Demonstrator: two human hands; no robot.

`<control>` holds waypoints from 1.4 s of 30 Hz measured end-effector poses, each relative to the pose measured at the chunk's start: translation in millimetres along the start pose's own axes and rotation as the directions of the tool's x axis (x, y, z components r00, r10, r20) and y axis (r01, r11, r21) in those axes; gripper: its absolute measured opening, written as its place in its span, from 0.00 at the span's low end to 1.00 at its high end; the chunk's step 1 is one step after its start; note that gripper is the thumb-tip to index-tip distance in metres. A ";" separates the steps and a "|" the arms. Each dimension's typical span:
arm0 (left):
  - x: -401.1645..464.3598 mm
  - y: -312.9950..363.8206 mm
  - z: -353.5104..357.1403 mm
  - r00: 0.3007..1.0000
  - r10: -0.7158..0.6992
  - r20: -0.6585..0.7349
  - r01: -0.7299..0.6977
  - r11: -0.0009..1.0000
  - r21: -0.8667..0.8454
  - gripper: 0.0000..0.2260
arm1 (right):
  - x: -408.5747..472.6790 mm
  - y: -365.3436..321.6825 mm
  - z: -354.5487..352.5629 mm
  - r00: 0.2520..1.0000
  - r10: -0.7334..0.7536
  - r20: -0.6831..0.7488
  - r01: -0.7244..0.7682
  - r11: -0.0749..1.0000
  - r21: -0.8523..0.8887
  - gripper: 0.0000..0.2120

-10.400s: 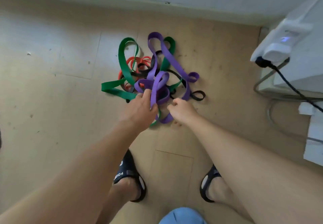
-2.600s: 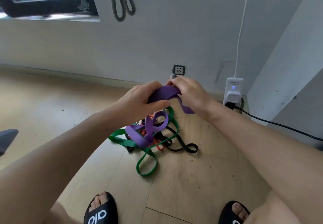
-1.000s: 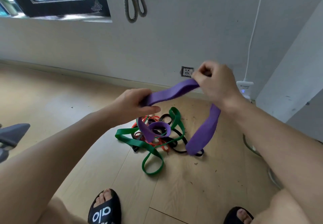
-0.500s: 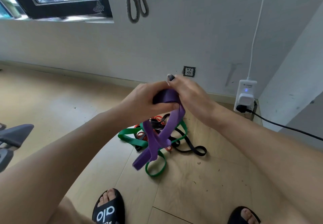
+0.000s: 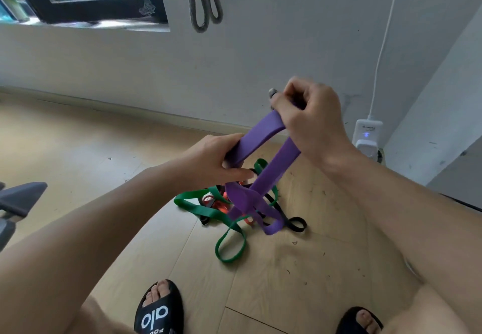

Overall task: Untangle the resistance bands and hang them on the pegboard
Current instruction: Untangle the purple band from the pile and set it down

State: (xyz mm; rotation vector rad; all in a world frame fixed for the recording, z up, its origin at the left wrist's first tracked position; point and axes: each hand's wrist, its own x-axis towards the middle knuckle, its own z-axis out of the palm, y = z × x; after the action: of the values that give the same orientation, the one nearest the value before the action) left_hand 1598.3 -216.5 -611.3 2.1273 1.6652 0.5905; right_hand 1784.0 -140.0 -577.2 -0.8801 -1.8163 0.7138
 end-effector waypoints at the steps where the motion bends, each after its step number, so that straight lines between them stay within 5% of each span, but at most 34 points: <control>1: 1.5 0.2 0.0 1.000 0.004 -0.025 -0.004 1.000 0.004 0.16 | 3.2 1.3 -4.1 0.999 0.012 -0.049 -0.012 1.000 0.009 0.19; 4: 5.2 0.1 -2.6 0.997 -0.032 -0.071 0.032 0.999 -0.002 0.17 | 9.3 2.3 -14.7 0.979 0.043 -0.198 -0.029 0.997 0.076 0.18; 7: 5.2 0.7 -0.8 0.998 -0.044 -0.034 0.046 0.997 0.054 0.16 | 8.3 14.8 -24.6 0.984 -0.050 -0.174 0.021 0.986 -0.163 0.17; 10: 3.2 3.0 -4.5 0.987 -0.041 -0.156 0.041 0.999 -0.002 0.11 | 10.7 37.8 -34.9 0.992 0.125 0.019 -0.107 0.910 -0.401 0.17; 12: 3.3 8.7 -9.9 0.968 -0.041 -0.248 0.013 0.994 -0.110 0.07 | 5.8 45.5 -35.6 0.933 0.303 0.193 -0.185 0.867 -0.463 0.19; 14: 4.4 16.6 -9.8 0.962 -0.043 -0.268 0.004 0.990 -0.143 0.05 | -5.2 44.1 -26.4 0.815 0.418 0.401 -0.279 0.890 -0.362 0.20; 17: 7.4 21.1 -1.0 0.963 0.005 -0.269 -0.019 0.999 -0.048 0.06 | -20.4 30.8 -6.3 0.700 0.377 0.607 -0.456 0.890 -0.027 0.27; 20: 8.6 15.1 2.1 0.970 0.032 -0.241 -0.031 0.999 0.009 0.09 | -23.5 21.9 4.4 0.764 0.280 0.581 -0.394 0.916 0.077 0.25; 24: 4.0 0.9 0.2 0.996 0.000 -0.085 0.008 0.995 0.099 0.10 | -17.9 19.8 3.5 0.865 0.210 0.456 -0.193 0.978 -0.083 0.24; 29: -1.9 -23.9 1.6 1.000 -0.003 -0.005 0.003 0.993 0.116 0.18 | -9.9 23.5 0.3 0.896 0.189 0.401 -0.111 0.972 -0.209 0.27; 33: -1.1 -35.9 8.0 0.998 -0.032 0.053 0.021 0.980 0.196 0.13 | -5.1 22.7 -6.6 0.921 0.185 0.343 -0.104 0.964 -0.243 0.27; 38: 7.4 -33.3 6.8 1.000 -0.019 -0.019 0.022 0.986 0.164 0.15 | -2.2 19.7 -16.7 0.949 0.176 0.260 -0.131 0.975 -0.181 0.27; 42: 13.1 -17.4 5.7 0.984 0.003 -0.178 0.011 0.997 0.073 0.13 | -6.7 22.4 -16.4 0.888 0.267 0.375 -0.225 0.962 -0.152 0.29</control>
State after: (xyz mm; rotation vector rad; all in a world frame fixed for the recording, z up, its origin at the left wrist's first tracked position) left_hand 1590.0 -199.9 -624.0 2.1771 1.8111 0.7495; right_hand 1806.8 -131.3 -592.0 -1.1127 -2.1330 1.0231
